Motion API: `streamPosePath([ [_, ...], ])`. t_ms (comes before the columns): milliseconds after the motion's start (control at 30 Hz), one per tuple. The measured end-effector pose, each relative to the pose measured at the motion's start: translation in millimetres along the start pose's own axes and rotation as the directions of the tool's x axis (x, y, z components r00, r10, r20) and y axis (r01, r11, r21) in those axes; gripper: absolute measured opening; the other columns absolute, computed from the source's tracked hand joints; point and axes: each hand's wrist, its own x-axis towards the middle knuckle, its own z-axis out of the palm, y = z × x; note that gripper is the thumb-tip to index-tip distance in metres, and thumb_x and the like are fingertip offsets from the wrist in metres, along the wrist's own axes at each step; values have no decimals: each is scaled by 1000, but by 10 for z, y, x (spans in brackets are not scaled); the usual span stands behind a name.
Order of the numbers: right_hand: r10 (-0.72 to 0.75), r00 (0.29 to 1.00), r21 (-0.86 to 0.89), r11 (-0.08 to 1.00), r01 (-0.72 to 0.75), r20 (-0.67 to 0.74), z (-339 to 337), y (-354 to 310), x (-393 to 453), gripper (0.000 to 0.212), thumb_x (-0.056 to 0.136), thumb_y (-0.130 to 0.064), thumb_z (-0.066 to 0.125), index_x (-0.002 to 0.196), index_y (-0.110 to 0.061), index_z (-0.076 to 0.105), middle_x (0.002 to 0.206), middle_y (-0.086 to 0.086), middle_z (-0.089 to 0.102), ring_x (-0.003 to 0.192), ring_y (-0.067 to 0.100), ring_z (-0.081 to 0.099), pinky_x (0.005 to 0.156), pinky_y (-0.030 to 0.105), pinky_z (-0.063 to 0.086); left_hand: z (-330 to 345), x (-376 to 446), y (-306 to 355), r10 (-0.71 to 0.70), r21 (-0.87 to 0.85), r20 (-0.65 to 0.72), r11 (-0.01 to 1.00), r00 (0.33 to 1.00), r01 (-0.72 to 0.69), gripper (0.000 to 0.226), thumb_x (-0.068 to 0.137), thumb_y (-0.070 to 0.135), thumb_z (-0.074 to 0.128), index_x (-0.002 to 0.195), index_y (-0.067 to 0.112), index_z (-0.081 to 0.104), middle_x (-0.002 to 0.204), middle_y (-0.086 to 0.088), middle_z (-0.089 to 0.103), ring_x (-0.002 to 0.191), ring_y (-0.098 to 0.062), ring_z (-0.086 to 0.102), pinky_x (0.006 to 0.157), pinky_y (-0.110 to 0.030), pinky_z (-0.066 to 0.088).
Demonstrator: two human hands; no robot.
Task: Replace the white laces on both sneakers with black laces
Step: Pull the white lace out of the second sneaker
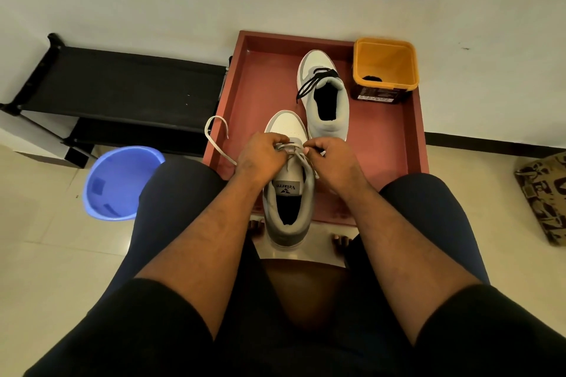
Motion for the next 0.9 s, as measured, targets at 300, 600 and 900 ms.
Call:
streamPosePath([
  [300, -28, 999, -60, 998, 29, 27, 163, 69, 157, 19, 92, -20, 59, 106, -18, 71, 102, 0, 72, 92, 15, 64, 83, 36, 53, -34, 70, -25, -50, 70, 99, 997, 994, 43, 36, 84, 25, 60, 119, 31, 68, 126, 6, 62, 113, -15, 58, 98, -43, 47],
  [600, -15, 981, -87, 996, 33, 195, 26, -226, 310, 15, 93, -4, 46, 86, -12, 56, 95, 8, 59, 83, 16, 52, 70, 30, 41, 15, 76, -77, -122, 59, 60, 991, 991, 118, 33, 83, 37, 62, 115, 30, 70, 89, 4, 69, 88, -18, 62, 87, -42, 50],
  [900, 62, 998, 51, 997, -62, 16, 83, 60, 150, 22, 92, -6, 56, 111, -9, 67, 106, 1, 68, 96, 15, 61, 86, 29, 49, 8, 60, -32, -156, 109, -21, 981, 987, 158, 33, 84, 47, 65, 117, 41, 67, 116, 11, 67, 109, -19, 55, 81, -36, 32],
])
